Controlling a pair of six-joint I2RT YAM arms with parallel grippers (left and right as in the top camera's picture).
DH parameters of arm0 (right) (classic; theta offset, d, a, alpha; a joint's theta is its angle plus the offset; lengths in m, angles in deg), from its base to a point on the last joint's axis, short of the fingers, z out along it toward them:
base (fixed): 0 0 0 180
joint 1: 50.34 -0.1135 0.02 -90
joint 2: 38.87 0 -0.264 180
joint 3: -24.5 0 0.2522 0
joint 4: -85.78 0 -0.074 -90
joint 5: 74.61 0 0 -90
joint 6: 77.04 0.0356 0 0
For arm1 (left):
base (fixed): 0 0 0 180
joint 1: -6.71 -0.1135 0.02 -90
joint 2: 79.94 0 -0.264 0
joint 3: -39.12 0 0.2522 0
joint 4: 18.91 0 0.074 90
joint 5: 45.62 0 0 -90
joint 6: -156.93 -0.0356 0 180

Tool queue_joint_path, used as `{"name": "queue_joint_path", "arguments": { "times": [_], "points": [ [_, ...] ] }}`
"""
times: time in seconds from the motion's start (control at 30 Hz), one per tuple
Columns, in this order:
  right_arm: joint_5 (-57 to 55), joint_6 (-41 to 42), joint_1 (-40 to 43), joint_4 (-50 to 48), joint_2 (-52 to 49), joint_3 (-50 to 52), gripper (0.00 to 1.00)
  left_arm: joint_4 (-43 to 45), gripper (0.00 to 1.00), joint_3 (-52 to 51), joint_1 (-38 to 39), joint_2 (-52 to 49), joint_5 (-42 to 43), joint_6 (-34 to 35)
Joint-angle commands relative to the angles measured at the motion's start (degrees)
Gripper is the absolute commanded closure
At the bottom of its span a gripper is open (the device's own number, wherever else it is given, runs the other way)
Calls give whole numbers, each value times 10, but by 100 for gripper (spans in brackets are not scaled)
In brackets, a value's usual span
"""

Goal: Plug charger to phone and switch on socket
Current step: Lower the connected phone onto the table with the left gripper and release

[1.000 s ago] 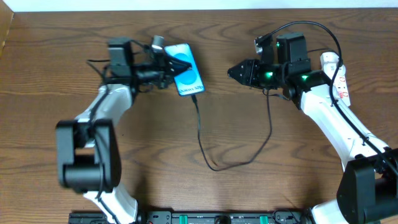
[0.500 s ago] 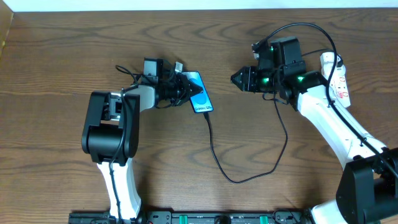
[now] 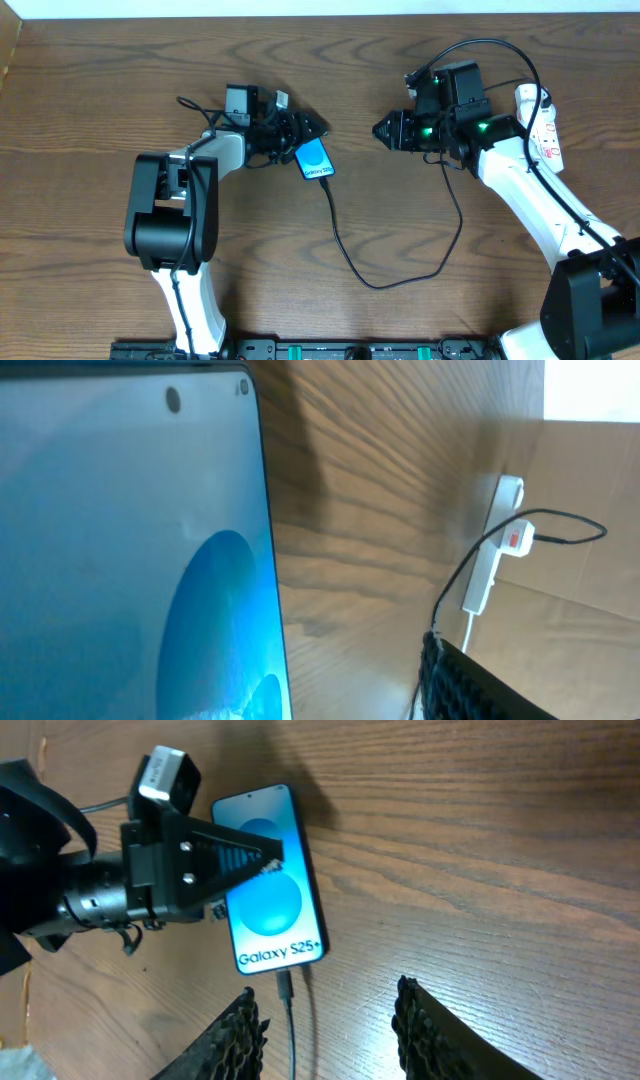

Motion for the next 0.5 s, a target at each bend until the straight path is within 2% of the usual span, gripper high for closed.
{"name": "queue_joint_path", "arguments": {
  "times": [0.0, 0.1, 0.13, 0.2, 0.47],
  "points": [
    [-10, -10, -1, 7, 6, -4, 56, -79, 27, -25, -44, -38, -158, -41],
    [-31, -10, 2, 22, 6, -4, 55, -122, 25, -25, -68, -30, -178, -49],
    [-36, -10, 3, 26, 6, -4, 55, -136, 19, -25, -72, -25, -192, -49],
    [-45, -10, 7, 28, 6, -4, 55, -175, 18, -25, -75, -10, -238, -60],
    [-57, -26, 12, 52, 6, -4, 53, -265, 18, -23, -75, 2, -329, -111]
  ]
}}
